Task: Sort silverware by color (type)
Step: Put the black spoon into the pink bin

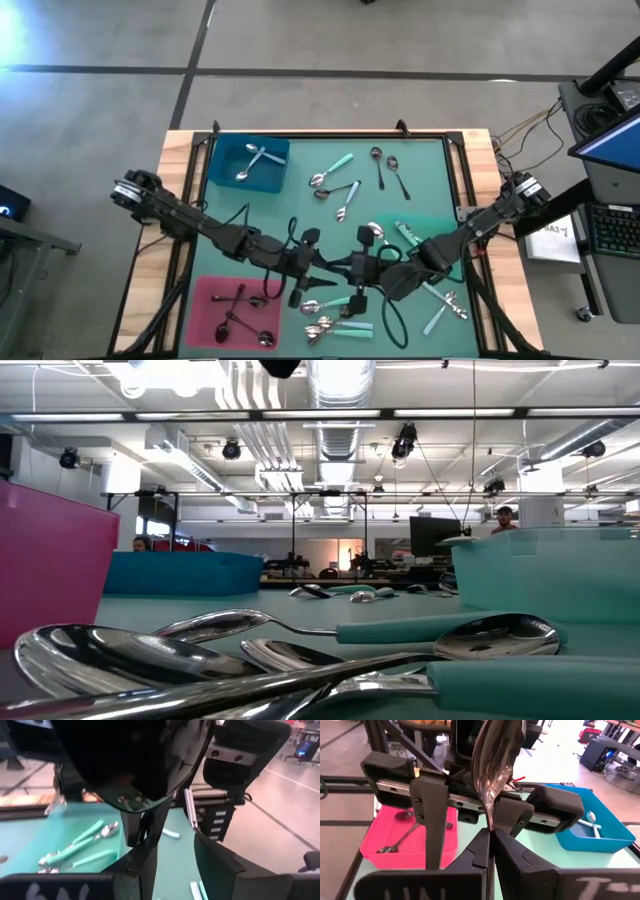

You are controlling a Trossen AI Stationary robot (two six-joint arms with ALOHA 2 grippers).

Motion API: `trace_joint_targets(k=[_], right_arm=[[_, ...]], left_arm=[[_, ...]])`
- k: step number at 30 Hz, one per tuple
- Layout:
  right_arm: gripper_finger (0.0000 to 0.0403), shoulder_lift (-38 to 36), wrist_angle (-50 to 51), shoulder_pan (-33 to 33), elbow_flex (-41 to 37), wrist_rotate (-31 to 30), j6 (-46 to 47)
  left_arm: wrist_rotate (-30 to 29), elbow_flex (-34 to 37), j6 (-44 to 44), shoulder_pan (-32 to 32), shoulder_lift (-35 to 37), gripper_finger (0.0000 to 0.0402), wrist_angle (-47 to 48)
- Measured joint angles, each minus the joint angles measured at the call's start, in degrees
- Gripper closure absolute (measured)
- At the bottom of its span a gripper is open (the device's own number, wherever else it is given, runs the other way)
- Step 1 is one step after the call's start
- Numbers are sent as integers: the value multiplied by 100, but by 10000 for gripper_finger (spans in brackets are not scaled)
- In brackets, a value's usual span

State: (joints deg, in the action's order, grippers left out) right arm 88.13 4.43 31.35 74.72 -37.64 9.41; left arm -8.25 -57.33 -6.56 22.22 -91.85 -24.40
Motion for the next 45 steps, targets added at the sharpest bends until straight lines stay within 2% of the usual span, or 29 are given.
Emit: trace_joint_targets(k=[5, 10, 27, 30, 35, 41, 45], right_arm=[[395, -141, 235, 0, 0, 61, 125], [397, -165, 258, -2, 2, 98, 123], [395, -141, -51, -7, 4, 227, -111], [395, -130, -48, -7, 4, 227, -114], [395, -128, -51, -2, 4, 222, -122], [392, -139, 37, -7, 10, 323, 139], [372, -268, 1031, 15, 216, 440, 521]], left_arm=[[-212, -1, -149, 56, 210, 287, 703], [-928, 1, -143, 98, 373, 287, 1103], [-680, 6, 108, 98, 51, 288, -353], [-735, 6, -119, 99, 37, 306, -308], [-752, 6, -213, 101, 48, 389, -296], [-671, 10, -298, 100, 56, 399, -288], [-628, 12, -418, 98, 86, 401, -151]])
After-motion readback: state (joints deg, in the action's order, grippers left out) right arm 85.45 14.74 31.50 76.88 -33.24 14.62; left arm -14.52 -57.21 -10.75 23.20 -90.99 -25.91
